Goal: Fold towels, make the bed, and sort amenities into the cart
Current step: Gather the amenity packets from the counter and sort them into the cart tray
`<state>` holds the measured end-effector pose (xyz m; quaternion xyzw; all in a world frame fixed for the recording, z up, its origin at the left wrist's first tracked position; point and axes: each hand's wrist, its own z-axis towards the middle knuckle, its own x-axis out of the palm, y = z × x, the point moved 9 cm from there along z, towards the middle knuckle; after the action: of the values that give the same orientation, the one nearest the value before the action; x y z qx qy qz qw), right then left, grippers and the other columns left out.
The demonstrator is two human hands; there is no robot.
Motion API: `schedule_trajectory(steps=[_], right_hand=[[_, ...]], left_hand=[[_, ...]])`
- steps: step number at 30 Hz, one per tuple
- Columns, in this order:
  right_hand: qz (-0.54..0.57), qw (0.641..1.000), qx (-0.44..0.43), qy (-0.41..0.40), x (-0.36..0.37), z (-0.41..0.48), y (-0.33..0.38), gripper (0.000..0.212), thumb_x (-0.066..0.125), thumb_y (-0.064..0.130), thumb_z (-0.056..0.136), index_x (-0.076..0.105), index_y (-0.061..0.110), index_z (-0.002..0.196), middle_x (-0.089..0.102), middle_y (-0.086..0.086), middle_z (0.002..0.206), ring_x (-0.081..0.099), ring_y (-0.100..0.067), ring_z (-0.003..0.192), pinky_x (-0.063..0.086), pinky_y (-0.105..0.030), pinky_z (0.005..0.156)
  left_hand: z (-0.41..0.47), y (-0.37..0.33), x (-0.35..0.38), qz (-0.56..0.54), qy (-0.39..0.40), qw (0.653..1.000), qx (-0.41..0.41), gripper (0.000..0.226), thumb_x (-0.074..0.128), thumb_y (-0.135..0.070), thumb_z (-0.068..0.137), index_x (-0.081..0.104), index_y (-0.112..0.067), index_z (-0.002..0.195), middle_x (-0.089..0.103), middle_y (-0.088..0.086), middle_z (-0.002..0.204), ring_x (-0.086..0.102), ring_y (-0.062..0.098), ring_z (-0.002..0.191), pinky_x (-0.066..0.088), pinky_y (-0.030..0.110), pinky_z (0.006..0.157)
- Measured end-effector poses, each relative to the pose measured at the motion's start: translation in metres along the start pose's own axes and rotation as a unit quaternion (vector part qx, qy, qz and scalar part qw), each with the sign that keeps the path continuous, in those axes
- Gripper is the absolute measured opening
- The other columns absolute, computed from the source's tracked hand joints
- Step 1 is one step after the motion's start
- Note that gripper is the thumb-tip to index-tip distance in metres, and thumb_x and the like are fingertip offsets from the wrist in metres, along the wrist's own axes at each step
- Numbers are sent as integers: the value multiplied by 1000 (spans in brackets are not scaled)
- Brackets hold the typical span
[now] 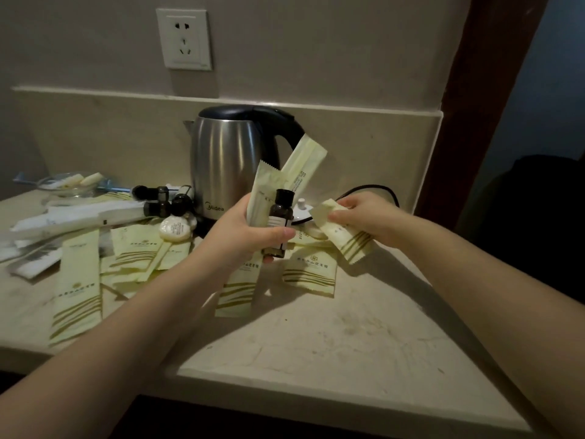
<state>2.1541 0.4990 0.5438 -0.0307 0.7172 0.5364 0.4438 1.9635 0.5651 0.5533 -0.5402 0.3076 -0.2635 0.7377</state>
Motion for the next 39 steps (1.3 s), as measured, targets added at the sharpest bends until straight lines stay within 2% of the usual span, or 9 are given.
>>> schedule_trajectory(steps=[4, 9, 14, 17, 21, 27, 29, 34, 39], right_hand=[[-49, 999, -17, 15, 28, 20, 14, 30, 61, 37, 91, 58, 16, 111, 64, -4, 100, 63, -21, 90, 54, -35, 80], [-257, 965, -42, -17, 57, 31, 12, 72, 45, 68, 84, 38, 25, 141, 44, -9, 133, 40, -30, 125, 41, -46, 99], [-271, 957, -102, 0, 62, 19, 15, 83, 48, 83, 60, 56, 28, 122, 60, 2, 112, 58, -17, 98, 54, -38, 79], [-286, 953, -102, 13, 62, 1, 21, 62, 59, 79, 61, 61, 29, 98, 62, 6, 94, 57, -10, 85, 51, -30, 70], [-234, 970, -69, -16, 48, -13, 21, 44, 73, 54, 71, 57, 23, 96, 61, 7, 91, 57, -9, 82, 43, -25, 59], [50, 978, -24, -200, -19, -47, 21, 45, 72, 46, 79, 58, 16, 109, 66, -1, 90, 65, -18, 75, 56, -35, 65], [78, 977, -21, -198, -25, -64, 29, 42, 72, 44, 80, 57, 13, 103, 65, -1, 85, 64, -17, 72, 55, -35, 70], [-55, 993, 61, -88, 33, -89, 15, 41, 74, 47, 76, 59, 17, 99, 68, -2, 88, 66, -20, 79, 56, -34, 71], [-230, 962, 110, -97, 60, -99, 11, 76, 64, 69, 72, 57, 8, 116, 58, -6, 108, 53, -24, 104, 46, -34, 76]], left_hand=[[-11, -2, -12, 12, -29, 1000, 1, 41, 75, -15, 74, 54, -37, 102, 67, -5, 86, 67, 2, 65, 54, 20, 55], [-26, -2, -27, 16, -65, 998, 5, 37, 73, -13, 77, 53, -38, 97, 65, -7, 83, 64, -1, 61, 54, 19, 54], [-38, -3, -35, 6, -82, 997, 11, 36, 73, -12, 77, 52, -34, 98, 63, -2, 85, 62, -2, 57, 54, 19, 53], [-45, -2, -37, -2, -81, 997, 16, 35, 73, -15, 77, 53, -33, 99, 64, -2, 84, 62, -2, 58, 53, 19, 53], [-54, 0, -42, 3, -71, 997, 11, 45, 74, -19, 77, 54, -24, 116, 64, 0, 91, 64, 10, 72, 50, 20, 56], [-76, -2, -55, 10, -57, 998, 8, 52, 73, -23, 78, 49, -24, 124, 62, 0, 103, 63, 15, 86, 50, 22, 59], [-86, 1, -59, 1, -55, 998, 1, 50, 73, -21, 78, 50, -24, 122, 62, 0, 102, 63, 13, 83, 51, 18, 56], [-110, 8, -64, -22, -46, 999, -11, 59, 73, -18, 78, 47, -19, 132, 62, 4, 106, 64, 13, 82, 53, 19, 55], [-139, 8, -78, -15, -51, 999, -2, 65, 74, -23, 76, 44, -26, 134, 59, -7, 116, 59, 11, 101, 56, 27, 73]])
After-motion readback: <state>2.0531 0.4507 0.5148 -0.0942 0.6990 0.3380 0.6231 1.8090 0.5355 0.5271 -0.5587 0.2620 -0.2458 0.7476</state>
